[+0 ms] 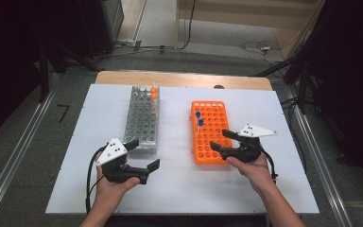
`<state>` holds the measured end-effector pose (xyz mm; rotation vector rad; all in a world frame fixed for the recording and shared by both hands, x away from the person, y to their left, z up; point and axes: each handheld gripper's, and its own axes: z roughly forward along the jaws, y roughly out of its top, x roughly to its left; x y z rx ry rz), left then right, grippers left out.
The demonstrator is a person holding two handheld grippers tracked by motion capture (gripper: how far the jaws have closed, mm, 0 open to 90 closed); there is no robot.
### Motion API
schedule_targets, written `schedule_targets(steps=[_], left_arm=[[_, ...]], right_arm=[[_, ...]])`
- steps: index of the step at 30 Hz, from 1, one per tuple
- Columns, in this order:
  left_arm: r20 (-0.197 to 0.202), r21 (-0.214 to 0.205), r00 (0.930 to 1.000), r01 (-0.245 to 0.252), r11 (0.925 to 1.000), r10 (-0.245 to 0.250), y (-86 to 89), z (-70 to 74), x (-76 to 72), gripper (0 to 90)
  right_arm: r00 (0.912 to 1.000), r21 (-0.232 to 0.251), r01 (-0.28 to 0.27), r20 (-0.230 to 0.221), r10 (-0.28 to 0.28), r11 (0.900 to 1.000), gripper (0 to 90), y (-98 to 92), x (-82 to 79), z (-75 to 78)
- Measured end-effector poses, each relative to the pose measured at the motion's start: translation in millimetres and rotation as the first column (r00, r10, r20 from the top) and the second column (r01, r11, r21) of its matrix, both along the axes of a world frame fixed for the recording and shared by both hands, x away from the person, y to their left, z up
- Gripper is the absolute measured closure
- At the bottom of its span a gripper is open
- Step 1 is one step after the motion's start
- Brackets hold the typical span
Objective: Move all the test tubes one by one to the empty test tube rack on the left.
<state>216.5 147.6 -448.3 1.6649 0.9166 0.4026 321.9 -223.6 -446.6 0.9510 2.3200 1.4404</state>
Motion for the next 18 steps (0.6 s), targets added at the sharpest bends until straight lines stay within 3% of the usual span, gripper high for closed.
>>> schedule_targets(steps=[10, 18], left_arm=[[-0.005, -0.005, 0.9999, 0.009, 0.9999, -0.009, -1.8, -1.0, -0.7, 0.0], [-0.011, -0.008, 0.9999, 0.011, 0.9999, -0.011, -2.9, -2.9, -0.2, 0.0]], right_arm=[[0.9994, -0.048, 0.002, -0.036, -0.004, 0.9989, 43.1, 25.3, 23.5, -4.7], [0.9973, -0.045, 0.016, -0.071, -0.019, 0.9989, 53.8, 36.5, 33.5, -5.2]])
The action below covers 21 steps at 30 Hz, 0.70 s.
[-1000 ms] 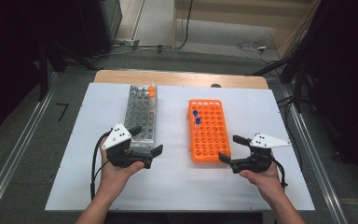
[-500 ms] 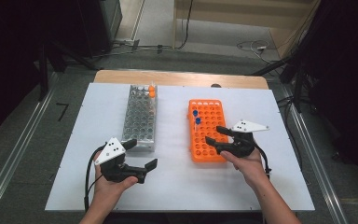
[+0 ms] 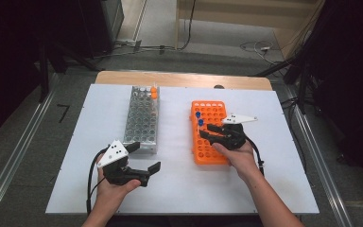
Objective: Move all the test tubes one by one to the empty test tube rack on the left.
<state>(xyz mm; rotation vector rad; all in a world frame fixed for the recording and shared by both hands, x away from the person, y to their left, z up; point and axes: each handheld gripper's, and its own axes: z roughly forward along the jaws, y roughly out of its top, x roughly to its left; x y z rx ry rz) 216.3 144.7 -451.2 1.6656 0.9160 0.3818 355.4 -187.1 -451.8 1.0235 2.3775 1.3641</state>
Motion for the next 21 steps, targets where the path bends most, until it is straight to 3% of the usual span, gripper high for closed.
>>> schedule_targets(steps=[7, 12, 21], left_arm=[[-0.001, -0.003, 1.0, -0.005, 1.0, 0.005, 1.1, -0.9, -0.1, 0.0], [-0.005, -0.002, 1.0, -0.008, 1.0, 0.008, 1.7, -1.4, 0.3, 0.0], [-0.007, 0.003, 0.9999, -0.009, 1.0, 0.009, 0.2, -1.9, -0.3, 0.0]], right_arm=[[0.9994, -0.021, -0.009, -0.034, 0.008, 0.9997, 59.9, 8.9, 3.5, -5.9], [0.999, -0.08, -0.011, -0.045, 0.007, 0.9967, 64.7, 15.7, 5.5, -8.0], [0.9999, -0.193, -0.012, 0.006, 0.014, 0.9811, 73.4, 30.0, 2.4, -10.0]])
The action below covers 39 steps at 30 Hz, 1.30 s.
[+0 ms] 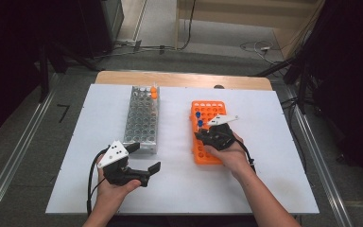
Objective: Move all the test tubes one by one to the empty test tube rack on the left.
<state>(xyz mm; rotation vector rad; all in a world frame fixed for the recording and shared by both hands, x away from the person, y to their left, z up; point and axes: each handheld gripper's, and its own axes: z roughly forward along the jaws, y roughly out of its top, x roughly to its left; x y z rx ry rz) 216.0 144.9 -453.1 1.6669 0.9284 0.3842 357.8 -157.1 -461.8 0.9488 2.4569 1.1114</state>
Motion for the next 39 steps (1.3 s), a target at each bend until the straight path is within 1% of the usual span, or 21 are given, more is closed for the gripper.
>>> schedule_targets(steps=[3, 4, 5, 10, 11, 14, 17, 18, 19, 21, 23, 25, 26, 27, 29, 31, 34, 37, 38, 39], left_arm=[[0.001, -0.001, 1.0, 0.003, 1.0, -0.003, -0.8, -0.2, 0.5, 0.0], [0.002, -0.002, 1.0, 0.005, 1.0, -0.005, -1.1, -0.3, 0.9, 0.0], [0.003, -0.001, 1.0, 0.006, 1.0, -0.006, -1.5, -0.2, 1.0, 0.0], [-0.001, -0.004, 1.0, 0.007, 1.0, -0.007, -3.4, 0.1, 2.6, 0.0], [0.001, -0.008, 1.0, 0.007, 0.9999, -0.007, -4.2, 0.2, 3.0, 0.0], [0.002, -0.007, 0.9999, 0.013, 0.9999, -0.013, -6.4, 1.0, 3.9, 0.0], [0.003, -0.005, 0.9998, 0.021, 0.9998, -0.021, -9.3, 1.9, 6.3, 0.0], [0.002, -0.006, 0.9997, 0.025, 0.9997, -0.025, -10.9, 2.5, 7.1, 0.0], [0.004, -0.005, 0.9995, 0.03, 0.9995, -0.03, -12.8, 3.2, 7.9, 0.0], [0.007, -0.003, 0.9991, 0.041, 0.9991, -0.041, -17.2, 5.0, 8.7, 0.0], [0.01, 0.005, 0.9984, 0.055, 0.9985, -0.055, -21.4, 6.8, 9.5, 0.1], [0.014, 0.001, 0.9977, 0.066, 0.9978, -0.066, -25.7, 8.4, 10.4, 0.8], [0.013, 0.003, 0.9973, 0.072, 0.9974, -0.072, -27.7, 9.5, 10.7, 1.6], [0.016, 0.002, 0.9968, 0.078, 0.997, -0.078, -30.1, 10.5, 11.1, 1.6], [0.022, 0.004, 0.9949, 0.098, 0.9952, -0.098, -35.0, 12.6, 11.8, 2.9], [0.028, -0.008, 0.9912, 0.13, 0.9915, -0.13, -40.6, 14.7, 12.3, 5.5], [0.035, -0.017, 0.982, 0.186, 0.9824, -0.186, -50.6, 17.7, 12.5, 13.1], [0.04, -0.031, 0.9705, 0.239, 0.9706, -0.237, -61.1, 19.2, 13.2, 20.2], [0.04, -0.032, 0.9671, 0.253, 0.967, -0.251, -64.3, 19.4, 13.5, 22.2], [0.04, -0.034, 0.9637, 0.265, 0.9635, -0.264, -67.5, 19.5, 14.0, 23.7]], right_arm=[[1.0, 0.003, 0.002, 0.002, -0.002, 1.0, 75.0, -1.2, -0.6, 0.1], [1.0, 0.02, 0.002, 0.006, -0.002, 0.9998, 75.2, -3.0, -1.4, 0.7], [1.0, 0.02, 0.002, 0.006, -0.002, 0.9998, 75.2, -3.0, -1.4, 0.7], [0.9985, 0.073, 0.0, 0.054, -0.004, 0.9973, 75.3, -9.6, -5.9, 5.3], [0.9979, 0.081, 0.002, 0.065, -0.007, 0.9967, 75.3, -11.7, -6.6, 7.1], [0.9959, 0.125, 0.009, 0.088, -0.02, 0.9921, 75.3, -18.7, -10.2, 15.6], [0.994, 0.152, -0.001, 0.108, -0.016, 0.9884, 75.3, -25.0, -15.5, 25.9], [0.9932, 0.164, -0.007, 0.116, -0.012, 0.9864, 75.3, -28.3, -19.6, 31.9], [0.9932, 0.164, -0.007, 0.116, -0.012, 0.9864, 75.3, -28.3, -19.6, 31.9], [0.9929, 0.171, -0.018, 0.119, -0.002, 0.9852, 75.3, -31.5, -24.5, 36.3], [0.9922, 0.172, -0.031, 0.124, 0.01, 0.9846, 75.3, -33.6, -30.7, 39.4], [0.9924, 0.181, -0.042, 0.122, 0.02, 0.9826, 75.3, -35.9, -37.6, 41.2], [0.9922, 0.181, -0.055, 0.12, 0.033, 0.9819, 75.3, -38.1, -44.7, 41.4], [0.9922, 0.181, -0.055, 0.12, 0.033, 0.9819, 75.3, -38.1, -44.7, 41.4], [0.9918, 0.18, -0.067, 0.119, 0.046, 0.9814, 75.3, -39.8, -52.0, 40.7], [0.9916, 0.183, -0.078, 0.116, 0.058, 0.98, 75.3, -41.5, -59.6, 39.5], [0.9908, 0.184, -0.101, 0.107, 0.082, 0.9776, 75.4, -42.4, -71.6, 35.6], [0.9897, 0.183, -0.123, 0.095, 0.107, 0.9754, 75.3, -41.6, -84.5, 30.4], [0.9892, 0.18, -0.132, 0.086, 0.118, 0.9748, 75.3, -40.3, -88.6, 28.6], [0.9877, 0.165, -0.144, 0.085, 0.131, 0.9758, 75.4, -38.6, -91.7, 26.9]])
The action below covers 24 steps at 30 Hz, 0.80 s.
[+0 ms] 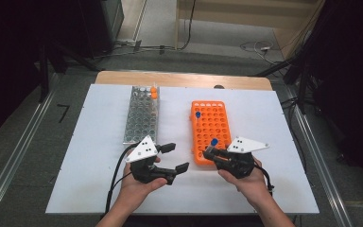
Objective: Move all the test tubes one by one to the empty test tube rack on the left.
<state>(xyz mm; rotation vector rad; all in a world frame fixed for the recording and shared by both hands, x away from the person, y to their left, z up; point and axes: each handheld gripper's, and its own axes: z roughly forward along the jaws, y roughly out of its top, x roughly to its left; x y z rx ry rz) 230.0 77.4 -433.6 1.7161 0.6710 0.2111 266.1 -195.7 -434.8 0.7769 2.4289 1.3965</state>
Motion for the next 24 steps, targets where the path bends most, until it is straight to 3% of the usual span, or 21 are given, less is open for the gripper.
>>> schedule_targets(steps=[5, 11, 13, 14, 15, 19, 24], left_arm=[[0.005, -0.022, 0.9987, 0.051, 0.9985, -0.051, -10.9, 2.7, 2.7, 33.7], [0.016, 0.009, 0.9937, 0.11, 0.9938, -0.111, -27.3, 5.5, 3.4, 49.8], [0.014, 0.029, 0.9933, 0.114, 0.993, -0.115, -32.1, 4.4, 4.1, 52.4], [0.009, 0.031, 0.9937, 0.111, 0.9933, -0.112, -33.9, 3.8, 4.5, 58.5], [0.008, 0.036, 0.9935, 0.113, 0.993, -0.113, -34.6, 3.3, 5.1, 58.5], [0.02, 0.047, 0.9947, 0.1, 0.9938, -0.101, -35.4, 2.5, 6.0, 72.9], [0.028, 0.05, 0.9978, 0.059, 0.997, -0.06, -32.3, 2.7, 8.3, 76.7]], right_arm=[[0.9986, -0.031, -0.044, -0.03, 0.044, 0.9985, 75.3, 8.7, -12.7, -6.1], [0.9948, -0.042, -0.095, -0.042, 0.093, 0.9946, 75.3, 21.5, -21.8, -7.9], [0.9942, -0.042, -0.1, -0.043, 0.099, 0.994, 75.3, 22.6, -22.7, -7.9], [0.9933, -0.045, -0.109, -0.043, 0.107, 0.9931, 75.3, 24.3, -24.1, -8.1], [0.9933, -0.045, -0.109, -0.043, 0.107, 0.9931, 75.3, 24.3, -24.1, -8.1], [0.9934, -0.058, -0.11, -0.038, 0.108, 0.9922, 75.2, 25.8, -25.4, -9.6], [0.9967, -0.059, -0.077, -0.029, 0.075, 0.9953, 73.6, 23.9, -24.4, -10.7]])
